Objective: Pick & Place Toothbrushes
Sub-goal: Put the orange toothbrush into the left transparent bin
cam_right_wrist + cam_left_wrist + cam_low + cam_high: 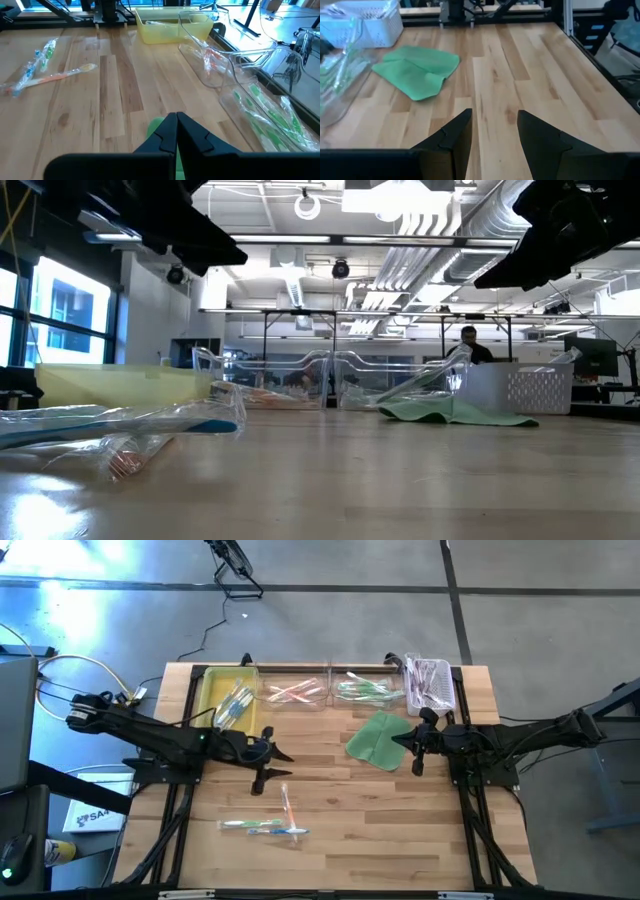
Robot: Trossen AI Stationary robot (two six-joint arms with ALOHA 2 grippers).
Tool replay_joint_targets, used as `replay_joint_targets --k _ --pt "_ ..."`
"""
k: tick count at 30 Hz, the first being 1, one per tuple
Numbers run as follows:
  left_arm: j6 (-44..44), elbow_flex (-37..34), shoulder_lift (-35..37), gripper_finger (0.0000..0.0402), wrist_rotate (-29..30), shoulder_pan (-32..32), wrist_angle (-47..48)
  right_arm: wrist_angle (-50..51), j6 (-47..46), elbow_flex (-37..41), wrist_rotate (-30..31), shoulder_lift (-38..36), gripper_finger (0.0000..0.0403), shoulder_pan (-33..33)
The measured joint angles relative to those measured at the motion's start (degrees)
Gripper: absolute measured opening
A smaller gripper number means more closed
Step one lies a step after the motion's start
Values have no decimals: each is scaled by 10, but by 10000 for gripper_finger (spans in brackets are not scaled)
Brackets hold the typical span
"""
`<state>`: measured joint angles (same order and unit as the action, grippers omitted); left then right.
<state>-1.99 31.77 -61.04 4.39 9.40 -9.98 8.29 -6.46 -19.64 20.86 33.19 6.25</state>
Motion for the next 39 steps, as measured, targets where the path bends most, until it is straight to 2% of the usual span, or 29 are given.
replay_joint_targets --k 23,25,29,34,39 --pt "-49 0 -11 152 7 0 -6 17 3 0 0 0 2 0" --pt "-98 0 -11 152 10 0 -6 17 3 0 0 0 2 0" --pt "-267 0 -11 152 18 0 -5 19 3 0 0 0 2 0" --pt "-422 0 -11 152 11 0 -4 19 3 0 0 0 2 0" --pt "-465 5 -11 152 36 0 1 26 7 0 0 0 2 0"
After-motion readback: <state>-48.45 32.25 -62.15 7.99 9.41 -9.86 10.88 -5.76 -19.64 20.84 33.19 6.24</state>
